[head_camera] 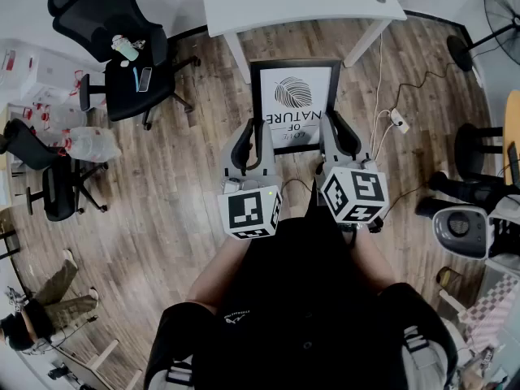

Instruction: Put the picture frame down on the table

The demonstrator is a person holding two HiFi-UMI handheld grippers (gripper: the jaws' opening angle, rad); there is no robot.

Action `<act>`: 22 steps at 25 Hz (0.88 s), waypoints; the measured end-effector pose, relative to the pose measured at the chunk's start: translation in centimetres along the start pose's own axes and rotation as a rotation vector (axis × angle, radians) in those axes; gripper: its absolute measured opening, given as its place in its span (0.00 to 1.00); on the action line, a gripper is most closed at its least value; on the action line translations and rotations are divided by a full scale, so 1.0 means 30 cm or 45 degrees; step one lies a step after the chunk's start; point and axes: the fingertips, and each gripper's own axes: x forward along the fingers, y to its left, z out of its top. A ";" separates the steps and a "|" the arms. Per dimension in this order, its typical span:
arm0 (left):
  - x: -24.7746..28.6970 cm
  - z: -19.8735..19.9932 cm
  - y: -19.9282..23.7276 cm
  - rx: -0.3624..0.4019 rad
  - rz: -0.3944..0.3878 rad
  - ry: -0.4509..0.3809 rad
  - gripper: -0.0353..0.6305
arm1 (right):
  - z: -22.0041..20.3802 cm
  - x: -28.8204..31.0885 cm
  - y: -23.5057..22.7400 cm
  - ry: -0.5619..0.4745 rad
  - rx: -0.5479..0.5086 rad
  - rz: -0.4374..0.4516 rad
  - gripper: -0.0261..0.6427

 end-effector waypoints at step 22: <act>-0.638 -0.056 -0.689 -0.012 0.127 -0.170 0.16 | -0.022 -0.877 -0.231 -0.104 -0.129 0.157 0.13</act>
